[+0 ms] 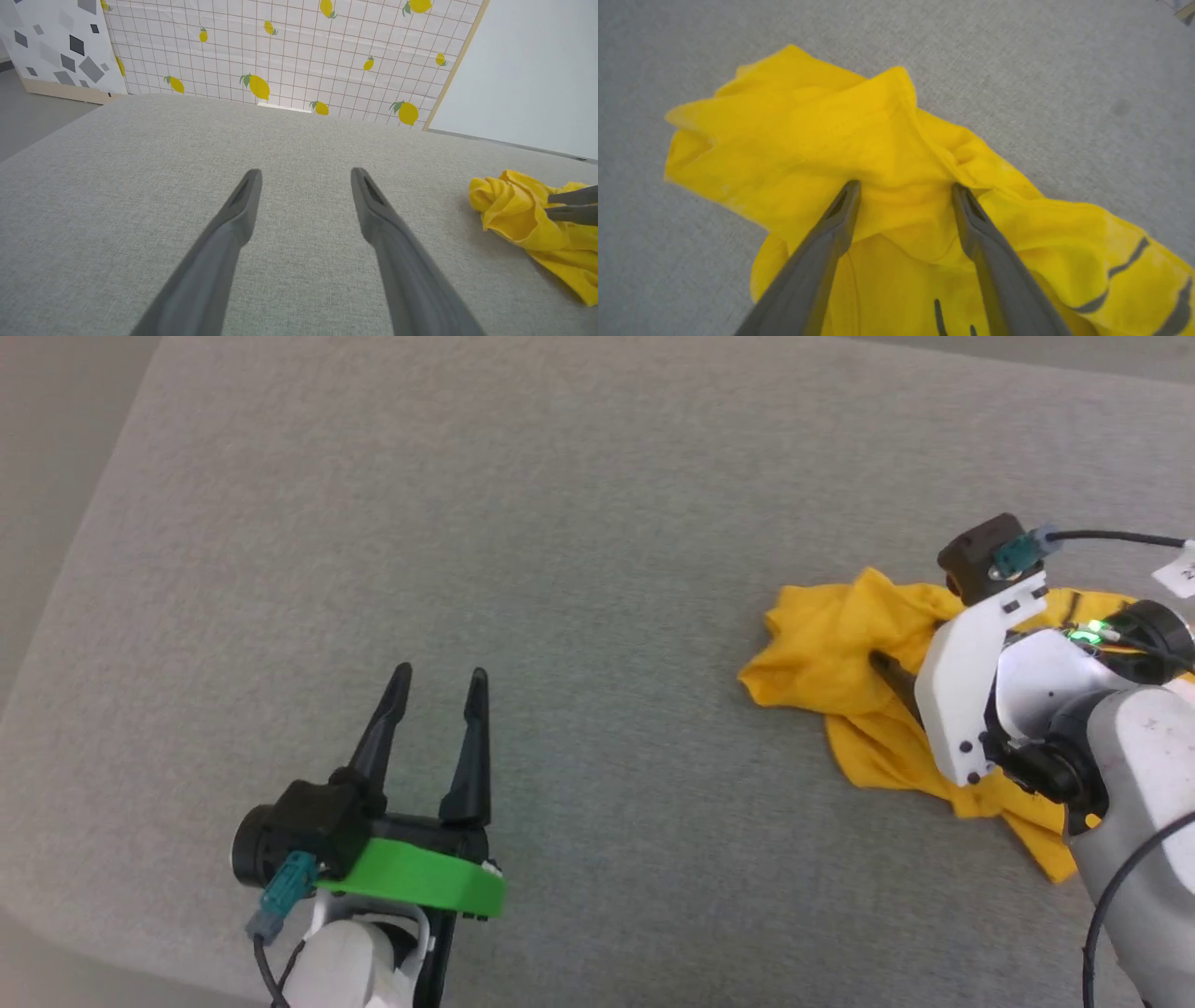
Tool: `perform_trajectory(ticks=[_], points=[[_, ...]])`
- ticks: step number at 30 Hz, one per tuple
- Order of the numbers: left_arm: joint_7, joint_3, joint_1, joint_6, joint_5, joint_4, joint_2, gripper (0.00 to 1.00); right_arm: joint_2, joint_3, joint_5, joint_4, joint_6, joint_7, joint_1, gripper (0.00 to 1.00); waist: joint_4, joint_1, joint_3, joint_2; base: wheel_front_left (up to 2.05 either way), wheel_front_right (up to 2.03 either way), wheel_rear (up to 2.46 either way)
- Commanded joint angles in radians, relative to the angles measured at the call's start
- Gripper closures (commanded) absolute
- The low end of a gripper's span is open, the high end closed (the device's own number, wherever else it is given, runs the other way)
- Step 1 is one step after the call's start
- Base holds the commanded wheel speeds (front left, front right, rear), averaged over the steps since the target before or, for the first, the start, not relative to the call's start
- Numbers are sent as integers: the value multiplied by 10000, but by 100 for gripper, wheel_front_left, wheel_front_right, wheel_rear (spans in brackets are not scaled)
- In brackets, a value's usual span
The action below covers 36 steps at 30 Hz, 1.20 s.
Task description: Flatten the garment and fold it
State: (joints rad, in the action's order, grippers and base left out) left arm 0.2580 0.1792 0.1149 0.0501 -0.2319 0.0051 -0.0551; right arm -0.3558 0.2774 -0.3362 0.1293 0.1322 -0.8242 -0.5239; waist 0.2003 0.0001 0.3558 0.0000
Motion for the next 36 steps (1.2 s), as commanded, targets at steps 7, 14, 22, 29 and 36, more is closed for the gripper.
perform_trajectory(ticks=[7, 14, 22, 29, 36], points=[[38, 174, 249, -231, -195, 125, 47, 0, -234, 267, 8, 809, -15, 838, -686, 100, 738, -1, 191, 0, 0, 0, 0], [38, 127, 38, -251, -167, 259, 48, 0, 319, 1718, -718, 443, -15, 1815, -1628, 100, 744, -1, -570, 0, 0, 0, 0], [38, 14, -241, -283, -137, 216, 48, 0, 1428, 5194, -3374, -838, -15, 1462, -1574, 100, 928, -1, -814, 0, 0, 0, 0], [38, -39, -350, -264, -157, 233, 48, 0, 439, 7228, -4323, -1113, -15, 1319, -937, 71, 1117, -1, -722, 0, 0, 0, 0], [38, 34, -422, -290, -152, 357, 49, 0, 430, 6150, -3840, -314, -15, 2849, -721, 0, 853, -1, -1044, 0, 0, 0, 0]])
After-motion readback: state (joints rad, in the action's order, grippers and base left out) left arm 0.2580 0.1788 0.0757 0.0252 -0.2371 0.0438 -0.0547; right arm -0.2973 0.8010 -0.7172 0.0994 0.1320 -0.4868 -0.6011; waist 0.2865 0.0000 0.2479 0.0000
